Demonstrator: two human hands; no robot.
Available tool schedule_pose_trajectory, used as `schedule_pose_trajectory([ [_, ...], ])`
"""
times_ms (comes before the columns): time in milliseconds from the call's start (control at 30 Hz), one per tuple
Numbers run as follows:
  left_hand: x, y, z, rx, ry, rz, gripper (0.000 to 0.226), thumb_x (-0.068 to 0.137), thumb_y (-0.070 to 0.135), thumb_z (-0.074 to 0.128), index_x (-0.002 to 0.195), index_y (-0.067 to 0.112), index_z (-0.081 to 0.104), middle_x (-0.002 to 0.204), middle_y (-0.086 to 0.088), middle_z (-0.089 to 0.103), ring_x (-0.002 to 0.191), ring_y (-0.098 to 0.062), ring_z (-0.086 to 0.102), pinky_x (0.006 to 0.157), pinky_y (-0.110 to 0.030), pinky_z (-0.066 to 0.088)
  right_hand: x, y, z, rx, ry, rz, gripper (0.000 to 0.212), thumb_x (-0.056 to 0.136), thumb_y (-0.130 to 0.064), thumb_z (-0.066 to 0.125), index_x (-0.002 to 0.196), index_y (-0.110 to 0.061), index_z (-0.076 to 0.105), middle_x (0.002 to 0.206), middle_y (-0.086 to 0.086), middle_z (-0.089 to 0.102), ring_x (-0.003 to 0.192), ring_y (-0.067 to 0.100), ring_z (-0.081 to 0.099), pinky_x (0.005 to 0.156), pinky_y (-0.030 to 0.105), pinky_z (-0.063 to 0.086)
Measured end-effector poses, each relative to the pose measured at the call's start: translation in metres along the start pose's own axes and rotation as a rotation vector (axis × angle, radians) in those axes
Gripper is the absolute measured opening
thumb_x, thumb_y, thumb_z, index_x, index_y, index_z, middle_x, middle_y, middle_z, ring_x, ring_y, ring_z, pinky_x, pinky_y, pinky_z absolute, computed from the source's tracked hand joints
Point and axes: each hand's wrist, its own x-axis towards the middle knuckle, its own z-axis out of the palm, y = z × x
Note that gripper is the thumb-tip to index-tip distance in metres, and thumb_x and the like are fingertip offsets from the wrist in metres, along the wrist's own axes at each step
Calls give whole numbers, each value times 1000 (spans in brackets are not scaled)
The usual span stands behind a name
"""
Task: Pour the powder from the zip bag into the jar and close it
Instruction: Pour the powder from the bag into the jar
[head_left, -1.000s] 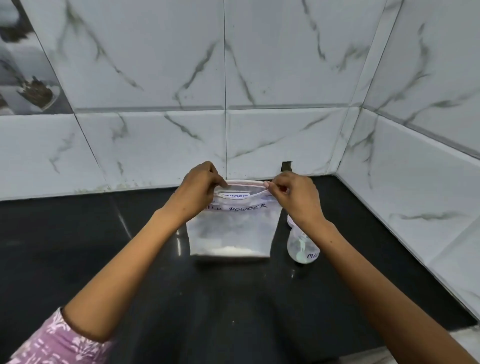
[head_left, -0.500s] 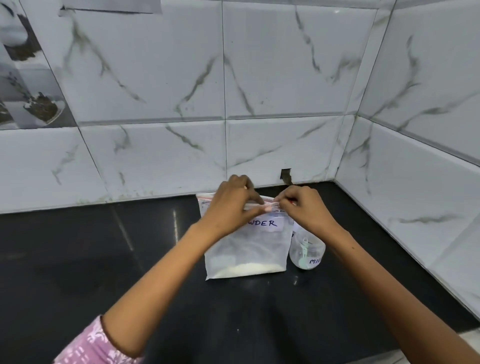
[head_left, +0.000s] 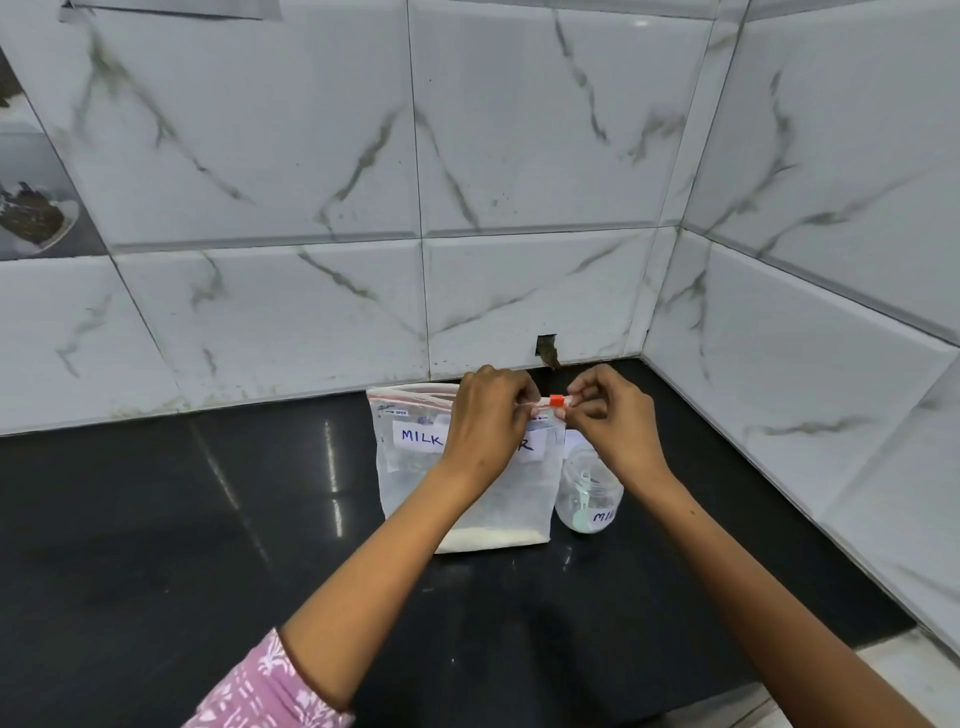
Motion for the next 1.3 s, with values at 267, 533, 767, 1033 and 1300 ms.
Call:
schedule_pose_trajectory([
  [267,6,0,-2,31,-24,-78,12,84,24,68,93,23,77,88,-1,74,92,-19,56,77,-28,35,1,7,6,95,57,-26,18,69,-2,80,79,-13,69,73,-3,71,67,4,68,66,12,53],
  [533,8,3,-7,-80,94,-66,9,84,18,68,83,18,77,78,0,73,79,-19,57,71,-30,39,-21,36,22,111,3,66,18,69,-13,84,78,-19,70,75,-6,71,70,1,66,66,13,54],
  [767,21,-3,-32,-283,234,-159,5,81,17,73,79,15,77,73,3,73,65,-2,58,63,-14,42,-45,76,25,46,-45,229,43,72,-8,81,43,-19,51,44,-10,45,46,4,40,50,20,36],
  [1033,23,-27,-66,-600,412,-401,4,77,15,78,75,16,75,62,1,66,62,-8,60,66,-23,50,-21,67,-14,167,14,214,14,72,-12,82,82,-16,74,80,4,74,77,16,70,73,30,57],
  [1300,-18,-79,-57,-776,419,-728,12,76,19,80,82,9,76,83,-17,73,74,-20,64,83,-44,56,-20,67,-18,218,-62,236,26,68,-8,84,90,-12,72,90,3,76,85,13,72,77,26,58],
])
